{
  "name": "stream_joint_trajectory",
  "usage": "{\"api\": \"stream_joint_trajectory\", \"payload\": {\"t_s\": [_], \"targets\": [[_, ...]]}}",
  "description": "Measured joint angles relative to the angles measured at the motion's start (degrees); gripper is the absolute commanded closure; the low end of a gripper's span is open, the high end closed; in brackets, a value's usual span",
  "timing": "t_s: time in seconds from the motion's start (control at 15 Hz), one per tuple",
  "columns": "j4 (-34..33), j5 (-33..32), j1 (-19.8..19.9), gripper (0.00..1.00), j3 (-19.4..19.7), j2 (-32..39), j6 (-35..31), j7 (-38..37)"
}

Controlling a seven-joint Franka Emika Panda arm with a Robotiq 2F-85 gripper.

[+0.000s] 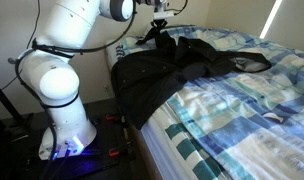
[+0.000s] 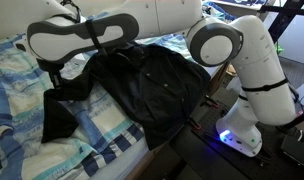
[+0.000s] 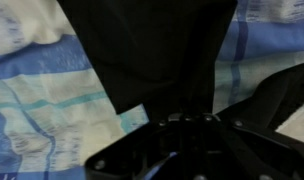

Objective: Bring the left sleeve to the middle of the shirt

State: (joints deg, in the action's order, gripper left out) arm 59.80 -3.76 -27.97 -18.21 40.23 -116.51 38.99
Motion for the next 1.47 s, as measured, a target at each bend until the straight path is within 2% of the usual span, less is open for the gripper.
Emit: {"api": "stream_joint_trajectory", "payload": {"t_s": [0.4,1.0,1.27,1.47], "targets": [[7.9,-0.1,3.2,1.0,2.3,-11.8,0.0,-4.1],[22.7,-0.5,5.6,1.0,6.7,-26.3,-0.1,-10.8],[30.7,-1.4,5.9,1.0,8.9,-31.6,-0.1,-16.7],[36.9,-3.8,7.5,1.0,8.3,-35.8,0.0,-22.9]]}}
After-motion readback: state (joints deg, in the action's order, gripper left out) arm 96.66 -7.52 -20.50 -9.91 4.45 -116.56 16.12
